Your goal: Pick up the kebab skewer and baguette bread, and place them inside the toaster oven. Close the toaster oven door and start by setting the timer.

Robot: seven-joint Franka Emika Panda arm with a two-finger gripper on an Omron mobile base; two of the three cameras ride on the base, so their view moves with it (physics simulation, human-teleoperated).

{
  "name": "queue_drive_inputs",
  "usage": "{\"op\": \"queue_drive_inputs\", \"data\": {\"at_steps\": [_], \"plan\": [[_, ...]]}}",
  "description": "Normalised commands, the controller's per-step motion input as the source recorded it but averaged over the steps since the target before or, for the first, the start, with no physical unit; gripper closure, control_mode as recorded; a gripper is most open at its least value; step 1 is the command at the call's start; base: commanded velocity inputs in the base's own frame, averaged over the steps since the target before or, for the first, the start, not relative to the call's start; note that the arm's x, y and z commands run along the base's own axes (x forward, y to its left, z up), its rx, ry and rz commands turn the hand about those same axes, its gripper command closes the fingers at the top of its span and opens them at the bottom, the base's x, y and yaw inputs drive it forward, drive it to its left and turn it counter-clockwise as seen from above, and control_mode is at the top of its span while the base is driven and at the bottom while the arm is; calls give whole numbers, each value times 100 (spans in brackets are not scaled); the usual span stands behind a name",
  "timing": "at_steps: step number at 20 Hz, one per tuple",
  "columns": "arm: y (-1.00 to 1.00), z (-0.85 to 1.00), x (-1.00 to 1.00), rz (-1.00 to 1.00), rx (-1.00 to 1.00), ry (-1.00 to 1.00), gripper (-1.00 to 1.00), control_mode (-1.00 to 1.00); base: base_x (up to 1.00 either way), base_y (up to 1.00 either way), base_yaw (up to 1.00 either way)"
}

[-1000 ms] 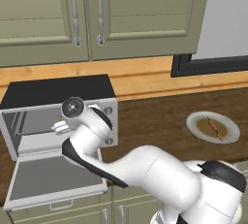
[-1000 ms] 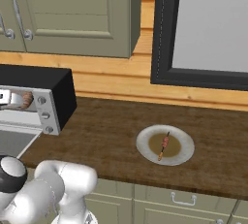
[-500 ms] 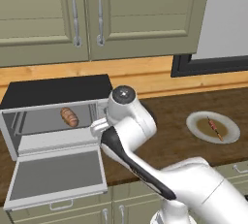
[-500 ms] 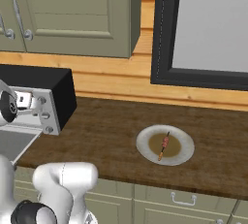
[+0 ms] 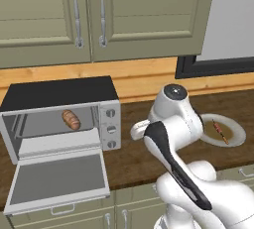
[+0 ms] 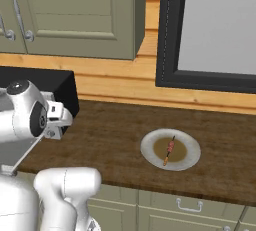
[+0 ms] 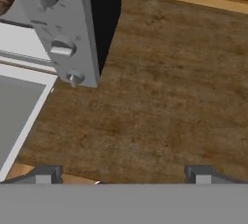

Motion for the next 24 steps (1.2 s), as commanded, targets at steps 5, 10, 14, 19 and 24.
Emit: {"op": "queue_drive_inputs", "data": {"at_steps": [5, 10, 14, 19, 24], "plan": [[-96, 0, 0, 0, 0, 5, -100, -100, 0, 0, 0], [-76, 0, 0, -4, 0, 7, -100, -100, 0, 0, 0], [-66, 0, 2, -27, 0, 9, -100, -100, 0, 0, 0], [-72, 0, 4, -26, 0, 11, -100, -100, 0, 0, 0], [-80, 0, 0, 2, 1, 3, -100, -100, 0, 0, 0]]}}
